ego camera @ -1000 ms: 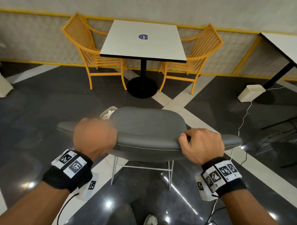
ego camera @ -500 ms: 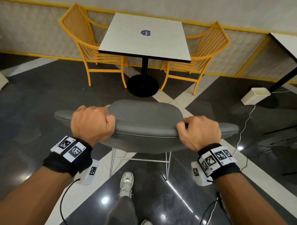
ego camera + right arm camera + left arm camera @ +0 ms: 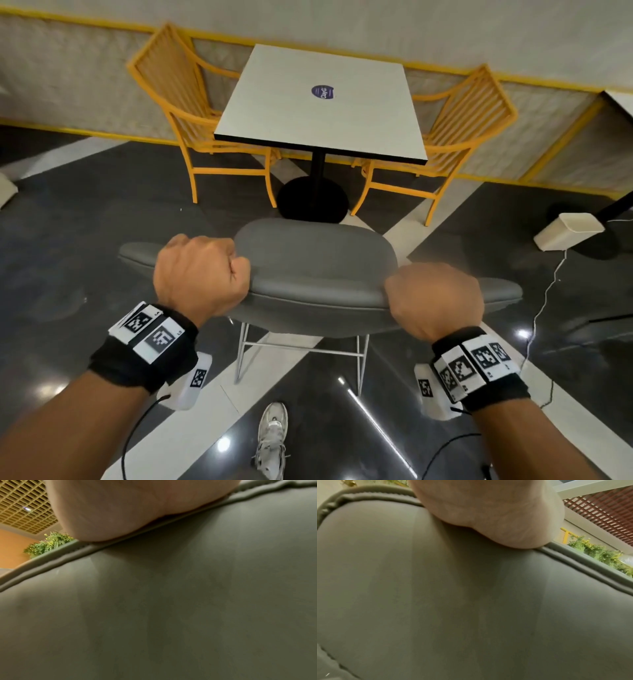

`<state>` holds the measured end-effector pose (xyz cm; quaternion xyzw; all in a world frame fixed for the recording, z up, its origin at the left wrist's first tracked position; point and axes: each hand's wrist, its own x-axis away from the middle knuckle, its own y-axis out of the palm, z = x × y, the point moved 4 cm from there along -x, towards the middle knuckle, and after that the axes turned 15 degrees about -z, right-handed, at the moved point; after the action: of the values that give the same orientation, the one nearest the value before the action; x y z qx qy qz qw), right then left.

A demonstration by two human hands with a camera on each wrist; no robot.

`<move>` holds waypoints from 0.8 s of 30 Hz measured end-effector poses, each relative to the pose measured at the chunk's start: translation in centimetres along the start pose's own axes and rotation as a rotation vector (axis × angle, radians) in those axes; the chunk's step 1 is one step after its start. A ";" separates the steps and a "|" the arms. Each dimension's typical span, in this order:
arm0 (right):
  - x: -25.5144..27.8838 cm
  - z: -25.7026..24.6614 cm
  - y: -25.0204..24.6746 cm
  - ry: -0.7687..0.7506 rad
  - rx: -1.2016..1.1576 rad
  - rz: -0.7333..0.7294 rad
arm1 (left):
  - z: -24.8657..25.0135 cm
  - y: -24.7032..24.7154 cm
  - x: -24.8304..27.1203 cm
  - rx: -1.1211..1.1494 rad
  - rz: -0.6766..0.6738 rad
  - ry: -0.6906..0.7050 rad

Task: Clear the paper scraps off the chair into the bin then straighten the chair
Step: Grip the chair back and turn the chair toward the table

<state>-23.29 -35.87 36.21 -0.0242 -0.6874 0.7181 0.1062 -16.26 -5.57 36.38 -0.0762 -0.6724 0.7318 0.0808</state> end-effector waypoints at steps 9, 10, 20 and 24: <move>-7.0 -1.0 -0.9 0.006 0.003 0.008 | -1.1 -0.3 -7.3 0.054 0.019 -0.023; -7.8 -1.0 -0.9 0.009 0.003 0.009 | -1.2 -0.3 -8.2 0.060 0.010 -0.022; -15.3 -1.6 -2.2 0.036 -0.033 0.013 | -2.1 -0.2 -16.2 0.057 0.002 0.017; -18.1 -1.6 -2.4 0.041 -0.032 0.020 | -2.4 -0.1 -19.1 0.056 0.007 0.018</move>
<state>-5.09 -37.57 36.48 -0.0474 -0.6961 0.7074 0.1129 2.86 -7.45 36.33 -0.0827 -0.6507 0.7499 0.0864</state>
